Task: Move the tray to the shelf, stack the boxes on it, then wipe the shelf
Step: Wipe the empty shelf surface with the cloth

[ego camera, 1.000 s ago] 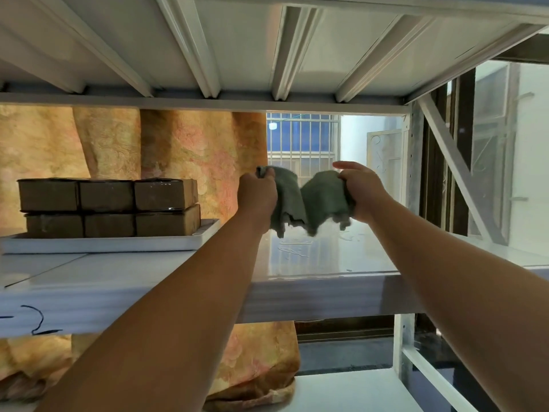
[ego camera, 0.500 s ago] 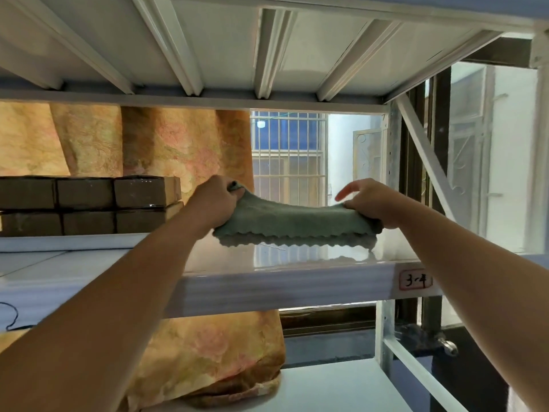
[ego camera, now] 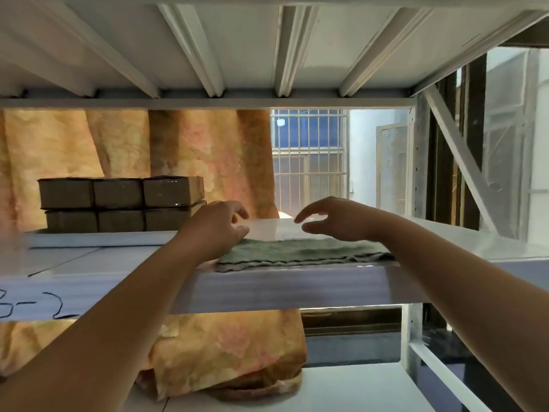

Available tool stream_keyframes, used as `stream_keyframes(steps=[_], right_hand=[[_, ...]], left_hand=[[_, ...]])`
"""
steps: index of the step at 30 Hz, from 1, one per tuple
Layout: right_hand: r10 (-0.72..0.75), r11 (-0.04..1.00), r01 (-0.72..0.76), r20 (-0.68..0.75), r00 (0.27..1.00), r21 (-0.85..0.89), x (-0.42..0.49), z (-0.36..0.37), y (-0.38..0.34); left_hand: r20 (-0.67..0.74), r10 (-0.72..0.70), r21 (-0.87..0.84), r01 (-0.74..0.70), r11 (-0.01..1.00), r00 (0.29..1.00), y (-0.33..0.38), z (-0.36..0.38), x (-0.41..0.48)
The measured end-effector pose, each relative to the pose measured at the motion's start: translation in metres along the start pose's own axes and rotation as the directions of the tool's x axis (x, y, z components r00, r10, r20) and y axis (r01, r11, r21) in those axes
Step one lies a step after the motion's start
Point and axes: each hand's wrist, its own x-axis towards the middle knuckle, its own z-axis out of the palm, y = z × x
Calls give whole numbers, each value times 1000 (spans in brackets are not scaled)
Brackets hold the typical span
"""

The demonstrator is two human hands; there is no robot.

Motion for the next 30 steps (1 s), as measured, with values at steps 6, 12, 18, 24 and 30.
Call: stream_keyframes(steps=[6,12,18,24,30], right_hand=[[-217,976,189,381,899,109,-2,25,-50],[-168,986,141,502,849,92,22,34,-50],[-89,995,103,535,840,4,59,45,-49],[16,992,55,536,844,-117,96,53,-47],[78,996,-40,519,852,-83,136,65,-34]], left_hand=[[-37,-8,25,8,1000,999,-16,-3,-1],[23,-25,34,24,999,999,-14,-4,9],[83,25,109,-34,993,996,-11,-9,42],[206,93,158,-127,979,974,-12,-15,71],[220,119,196,-164,967,968,-31,3,86]])
